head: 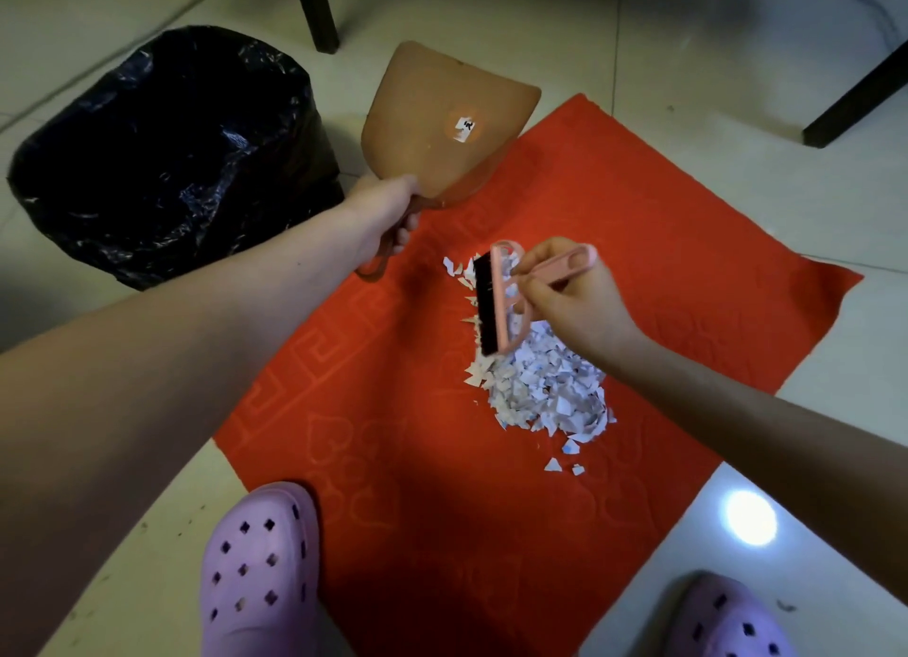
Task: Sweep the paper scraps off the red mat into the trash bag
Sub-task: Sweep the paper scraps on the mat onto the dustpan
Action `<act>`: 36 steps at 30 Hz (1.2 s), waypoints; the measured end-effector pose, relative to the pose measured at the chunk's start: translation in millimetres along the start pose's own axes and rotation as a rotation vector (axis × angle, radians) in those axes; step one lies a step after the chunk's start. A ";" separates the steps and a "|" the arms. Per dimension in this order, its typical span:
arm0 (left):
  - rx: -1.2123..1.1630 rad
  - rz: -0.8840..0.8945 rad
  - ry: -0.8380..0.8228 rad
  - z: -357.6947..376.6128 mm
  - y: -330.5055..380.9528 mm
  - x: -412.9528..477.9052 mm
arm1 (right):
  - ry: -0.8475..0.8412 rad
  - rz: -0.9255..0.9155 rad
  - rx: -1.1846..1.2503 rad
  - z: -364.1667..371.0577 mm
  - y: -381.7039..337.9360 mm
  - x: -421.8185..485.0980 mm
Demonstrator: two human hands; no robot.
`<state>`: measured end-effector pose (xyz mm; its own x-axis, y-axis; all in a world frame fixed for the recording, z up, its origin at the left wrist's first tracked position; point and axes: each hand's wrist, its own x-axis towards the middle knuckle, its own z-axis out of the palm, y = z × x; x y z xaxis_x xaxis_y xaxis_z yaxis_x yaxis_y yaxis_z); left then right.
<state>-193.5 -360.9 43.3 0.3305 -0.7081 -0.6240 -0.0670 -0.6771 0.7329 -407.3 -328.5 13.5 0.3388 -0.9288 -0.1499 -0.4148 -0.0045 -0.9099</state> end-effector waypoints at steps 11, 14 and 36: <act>0.037 0.008 -0.060 13.5 -1.1 2.6 | 0.099 0.063 0.266 -26.4 4.5 -12.9; 0.038 0.010 -0.046 17.3 -2.0 4.9 | 0.000 0.022 0.222 -27.4 3.7 -15.9; 0.054 0.010 -0.105 34.7 -4.8 6.5 | 0.000 -0.212 0.086 -46.7 7.0 -44.6</act>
<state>-223.7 -369.2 26.2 0.2294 -0.7303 -0.6434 -0.1217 -0.6774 0.7255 -464.8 -304.4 31.9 0.4108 -0.9105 0.0477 -0.2611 -0.1676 -0.9507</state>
